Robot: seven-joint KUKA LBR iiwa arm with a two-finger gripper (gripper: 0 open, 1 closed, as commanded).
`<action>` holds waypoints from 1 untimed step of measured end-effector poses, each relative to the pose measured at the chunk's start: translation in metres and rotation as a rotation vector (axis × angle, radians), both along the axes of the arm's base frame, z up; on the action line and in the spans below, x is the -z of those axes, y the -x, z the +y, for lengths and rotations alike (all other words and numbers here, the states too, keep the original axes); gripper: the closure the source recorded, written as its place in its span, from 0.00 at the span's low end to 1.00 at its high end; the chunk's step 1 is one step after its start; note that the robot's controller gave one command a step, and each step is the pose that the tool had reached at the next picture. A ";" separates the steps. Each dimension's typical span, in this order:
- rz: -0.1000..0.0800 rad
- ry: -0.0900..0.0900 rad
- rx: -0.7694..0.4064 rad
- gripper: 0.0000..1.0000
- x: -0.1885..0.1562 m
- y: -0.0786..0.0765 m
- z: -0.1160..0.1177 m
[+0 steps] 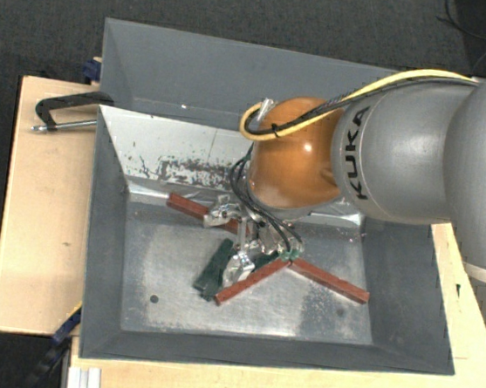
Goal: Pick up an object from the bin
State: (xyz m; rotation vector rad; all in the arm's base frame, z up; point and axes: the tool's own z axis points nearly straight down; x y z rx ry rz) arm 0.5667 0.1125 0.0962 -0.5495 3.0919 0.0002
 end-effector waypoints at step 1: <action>-0.005 0.000 0.192 1.00 0.004 0.036 -0.012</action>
Offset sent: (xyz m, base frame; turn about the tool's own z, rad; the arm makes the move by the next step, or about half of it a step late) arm 0.0000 0.0000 0.0000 0.0000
